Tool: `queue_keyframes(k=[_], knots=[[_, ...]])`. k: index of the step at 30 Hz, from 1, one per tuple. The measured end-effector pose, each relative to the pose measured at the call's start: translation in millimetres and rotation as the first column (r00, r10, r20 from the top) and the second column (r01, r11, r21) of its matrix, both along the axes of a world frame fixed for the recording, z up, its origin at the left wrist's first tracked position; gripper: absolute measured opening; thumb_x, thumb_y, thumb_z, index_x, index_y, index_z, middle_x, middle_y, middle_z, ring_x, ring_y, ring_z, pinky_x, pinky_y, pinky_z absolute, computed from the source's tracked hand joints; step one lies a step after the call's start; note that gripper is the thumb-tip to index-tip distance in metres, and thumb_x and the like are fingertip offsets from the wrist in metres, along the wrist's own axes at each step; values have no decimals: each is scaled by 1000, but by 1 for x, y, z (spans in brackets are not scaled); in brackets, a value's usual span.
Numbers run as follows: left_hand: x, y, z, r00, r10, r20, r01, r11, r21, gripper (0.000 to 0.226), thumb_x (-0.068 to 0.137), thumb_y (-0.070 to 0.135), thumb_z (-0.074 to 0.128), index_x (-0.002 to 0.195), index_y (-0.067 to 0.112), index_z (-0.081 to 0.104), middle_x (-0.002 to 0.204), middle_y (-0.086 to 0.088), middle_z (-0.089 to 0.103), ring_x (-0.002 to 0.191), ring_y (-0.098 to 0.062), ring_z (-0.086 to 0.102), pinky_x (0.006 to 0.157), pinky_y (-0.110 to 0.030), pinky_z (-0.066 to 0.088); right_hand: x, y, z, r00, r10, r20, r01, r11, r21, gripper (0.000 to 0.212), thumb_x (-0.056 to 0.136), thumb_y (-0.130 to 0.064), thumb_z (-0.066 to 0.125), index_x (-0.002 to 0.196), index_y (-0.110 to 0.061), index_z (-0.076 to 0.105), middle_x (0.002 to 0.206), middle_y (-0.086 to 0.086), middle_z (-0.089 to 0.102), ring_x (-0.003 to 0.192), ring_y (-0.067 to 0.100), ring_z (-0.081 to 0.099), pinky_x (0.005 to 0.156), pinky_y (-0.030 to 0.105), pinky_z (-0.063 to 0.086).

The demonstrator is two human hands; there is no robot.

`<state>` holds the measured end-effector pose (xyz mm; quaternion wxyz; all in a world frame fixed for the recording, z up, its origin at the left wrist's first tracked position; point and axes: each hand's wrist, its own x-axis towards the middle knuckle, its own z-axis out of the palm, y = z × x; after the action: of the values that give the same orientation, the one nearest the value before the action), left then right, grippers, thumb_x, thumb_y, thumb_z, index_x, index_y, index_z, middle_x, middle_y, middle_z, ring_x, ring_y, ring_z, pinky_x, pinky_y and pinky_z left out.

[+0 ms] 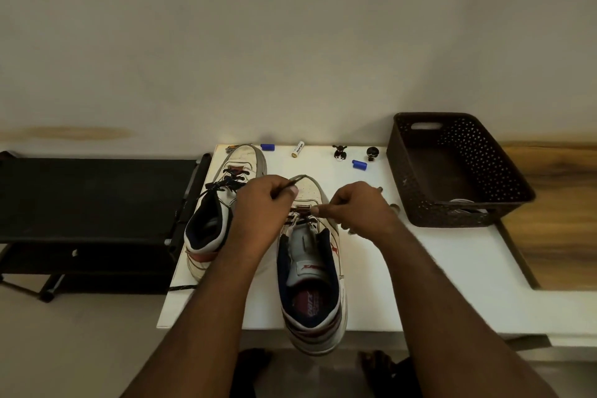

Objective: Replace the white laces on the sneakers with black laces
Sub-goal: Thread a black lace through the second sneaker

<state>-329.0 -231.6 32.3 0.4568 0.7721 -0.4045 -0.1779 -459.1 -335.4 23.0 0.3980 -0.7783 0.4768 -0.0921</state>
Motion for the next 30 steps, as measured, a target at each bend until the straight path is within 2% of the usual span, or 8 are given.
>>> queue_keyframes(k=[7,10,13,17,19,22,27,30], knots=[[0,-5,-17,984,-92,-154,102,993,59,19,92,24,63,89,11,77,84,-8,74,82,-21,69,83,-39,55,18,17,-3,970,66,-235,-79,996,-43,36,73,-49,73,78,-17,56,73,-1,57,70,16,57,51,23,35],[1,-8,-21,972,-105,-211,109,994,8,18,91,12,63,104,12,75,99,-2,74,92,-9,68,91,-29,53,14,11,3,936,130,-328,-139,990,-6,32,75,-39,74,87,-13,60,70,-1,55,66,16,57,56,24,46],[0,-10,-24,969,-148,-198,148,989,-13,17,89,6,64,101,11,75,90,4,73,81,2,66,78,-13,52,16,13,-1,925,146,-350,-178,982,-62,28,81,-30,71,96,-7,66,77,5,59,73,20,61,66,27,49],[2,-11,-31,965,-217,-147,228,972,61,15,88,8,67,99,11,76,83,10,68,78,4,63,75,-11,50,19,16,-10,948,74,-311,-110,989,-100,30,84,-25,67,109,-7,64,100,11,66,89,26,66,79,32,55],[2,-9,-30,962,-228,-150,240,968,70,20,85,4,68,104,9,75,87,8,68,79,8,61,78,-8,47,18,13,-10,965,27,-262,-37,999,-34,28,83,-21,69,105,-5,64,98,13,66,89,29,67,81,36,57],[3,-7,-28,947,-217,-235,235,971,50,40,79,1,74,117,13,69,91,3,72,94,-6,64,97,-25,47,14,9,-9,989,-79,-125,95,988,124,20,78,-12,69,91,3,67,81,17,66,75,32,68,75,45,59],[-3,-8,-33,951,-200,-236,211,977,22,44,80,4,74,121,18,66,104,-3,73,91,0,64,95,-24,51,5,7,-2,981,-193,9,177,915,363,15,82,0,65,93,9,67,78,18,64,57,23,64,52,28,58],[-4,-14,-37,966,-176,-187,191,980,61,45,87,8,68,130,18,60,123,-6,66,102,-6,60,96,-20,45,2,7,0,975,-220,19,189,876,444,15,82,1,66,95,8,67,78,16,67,58,22,66,56,29,59]])
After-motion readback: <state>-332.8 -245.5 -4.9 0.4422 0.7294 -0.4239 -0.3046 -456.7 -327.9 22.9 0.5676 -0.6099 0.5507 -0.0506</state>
